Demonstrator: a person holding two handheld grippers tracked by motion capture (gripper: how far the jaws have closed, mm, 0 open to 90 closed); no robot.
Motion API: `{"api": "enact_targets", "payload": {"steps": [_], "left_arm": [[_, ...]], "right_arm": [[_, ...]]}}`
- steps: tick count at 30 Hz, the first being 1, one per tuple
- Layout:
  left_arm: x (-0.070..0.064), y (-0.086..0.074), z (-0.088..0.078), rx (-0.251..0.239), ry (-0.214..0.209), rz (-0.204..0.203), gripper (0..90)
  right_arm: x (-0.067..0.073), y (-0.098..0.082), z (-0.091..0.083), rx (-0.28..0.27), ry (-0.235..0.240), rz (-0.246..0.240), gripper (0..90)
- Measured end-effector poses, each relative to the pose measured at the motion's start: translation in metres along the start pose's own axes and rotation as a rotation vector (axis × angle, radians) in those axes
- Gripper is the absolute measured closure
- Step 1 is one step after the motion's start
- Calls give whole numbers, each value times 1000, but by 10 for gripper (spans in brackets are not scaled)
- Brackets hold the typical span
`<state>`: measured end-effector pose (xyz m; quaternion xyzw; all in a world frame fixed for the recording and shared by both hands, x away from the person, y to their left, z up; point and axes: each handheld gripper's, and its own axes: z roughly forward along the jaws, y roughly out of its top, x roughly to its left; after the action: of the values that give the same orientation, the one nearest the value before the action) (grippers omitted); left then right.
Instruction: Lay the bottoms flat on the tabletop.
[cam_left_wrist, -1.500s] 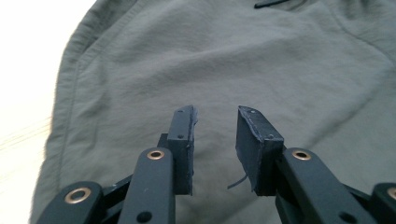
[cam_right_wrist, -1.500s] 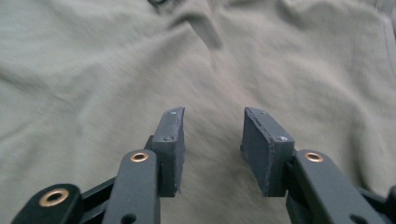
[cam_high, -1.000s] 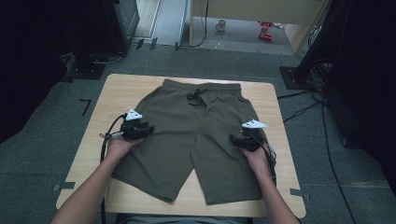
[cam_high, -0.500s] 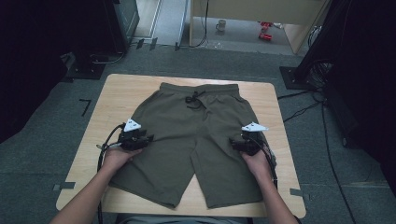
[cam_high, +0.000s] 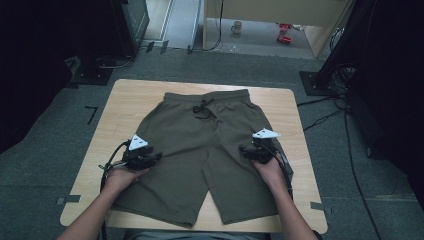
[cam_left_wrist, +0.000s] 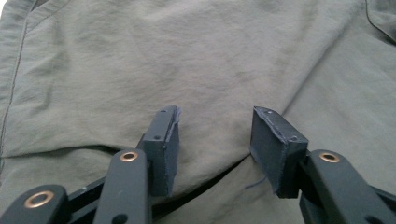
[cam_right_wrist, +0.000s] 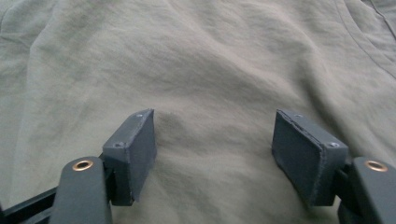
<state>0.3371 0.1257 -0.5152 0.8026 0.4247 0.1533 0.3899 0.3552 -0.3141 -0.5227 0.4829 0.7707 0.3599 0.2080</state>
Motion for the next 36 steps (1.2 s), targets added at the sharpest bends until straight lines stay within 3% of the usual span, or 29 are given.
{"api": "enact_targets", "payload": {"steps": [3, 5, 19, 31, 36], "left_arm": [[-1, -2, -1, -3, -6, -2, 481], [-2, -3, -2, -6, -6, 7, 464], [1, -13, -12, -12, -10, 1, 419], [5, -5, -12, 8, -18, -42, 407], [7, -1, -15, -15, -4, -32, 406]], "right_arm": [[6, -9, -11, 3, -43, 34, 300], [8, -15, -18, 0, -49, 30, 301], [5, -47, -53, 5, 5, 8, 262], [3, -45, -54, -13, 9, 22, 290], [1, -40, -55, -25, 23, 34, 292]]}}
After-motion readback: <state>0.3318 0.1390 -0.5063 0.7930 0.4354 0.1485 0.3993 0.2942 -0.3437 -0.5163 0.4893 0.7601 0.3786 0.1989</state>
